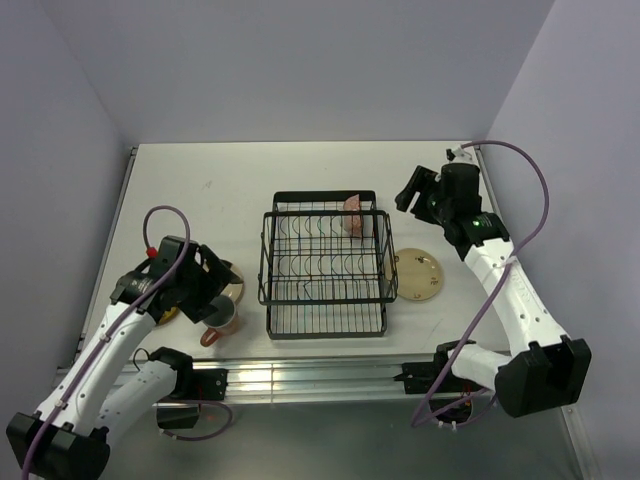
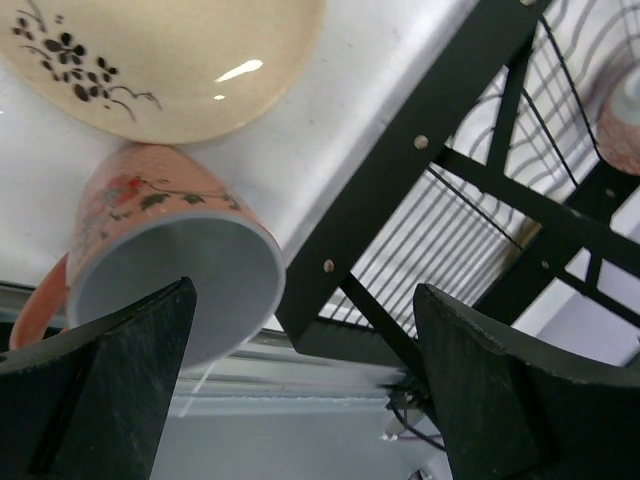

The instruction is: Load the mixed dishes into the dish rack

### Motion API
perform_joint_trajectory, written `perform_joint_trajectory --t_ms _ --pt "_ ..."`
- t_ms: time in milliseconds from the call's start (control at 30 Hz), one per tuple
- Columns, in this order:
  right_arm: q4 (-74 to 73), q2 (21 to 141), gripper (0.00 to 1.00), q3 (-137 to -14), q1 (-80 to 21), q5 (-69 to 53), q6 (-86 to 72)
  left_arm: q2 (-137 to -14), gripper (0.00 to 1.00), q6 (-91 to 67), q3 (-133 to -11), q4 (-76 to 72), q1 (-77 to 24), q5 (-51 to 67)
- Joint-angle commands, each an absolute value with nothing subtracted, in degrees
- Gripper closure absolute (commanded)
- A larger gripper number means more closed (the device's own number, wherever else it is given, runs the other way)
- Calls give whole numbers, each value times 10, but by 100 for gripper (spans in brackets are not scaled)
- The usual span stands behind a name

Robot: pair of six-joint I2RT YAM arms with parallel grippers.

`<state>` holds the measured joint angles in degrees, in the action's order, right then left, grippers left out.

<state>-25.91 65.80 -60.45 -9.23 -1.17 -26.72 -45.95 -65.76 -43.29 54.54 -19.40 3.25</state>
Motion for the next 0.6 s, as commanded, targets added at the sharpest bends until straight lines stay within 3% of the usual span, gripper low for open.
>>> perform_joint_trajectory --t_ms 0,433,567 --pt "-258 617 24 -615 -95 14 -247 -472 3 -687 -447 555 -197 -19" --pt "-272 592 24 -614 -95 4 -250 -540 7 -679 -447 540 -211 -33" --pt "-284 584 24 -623 -95 4 -245 -562 15 -673 -455 533 -226 -40"
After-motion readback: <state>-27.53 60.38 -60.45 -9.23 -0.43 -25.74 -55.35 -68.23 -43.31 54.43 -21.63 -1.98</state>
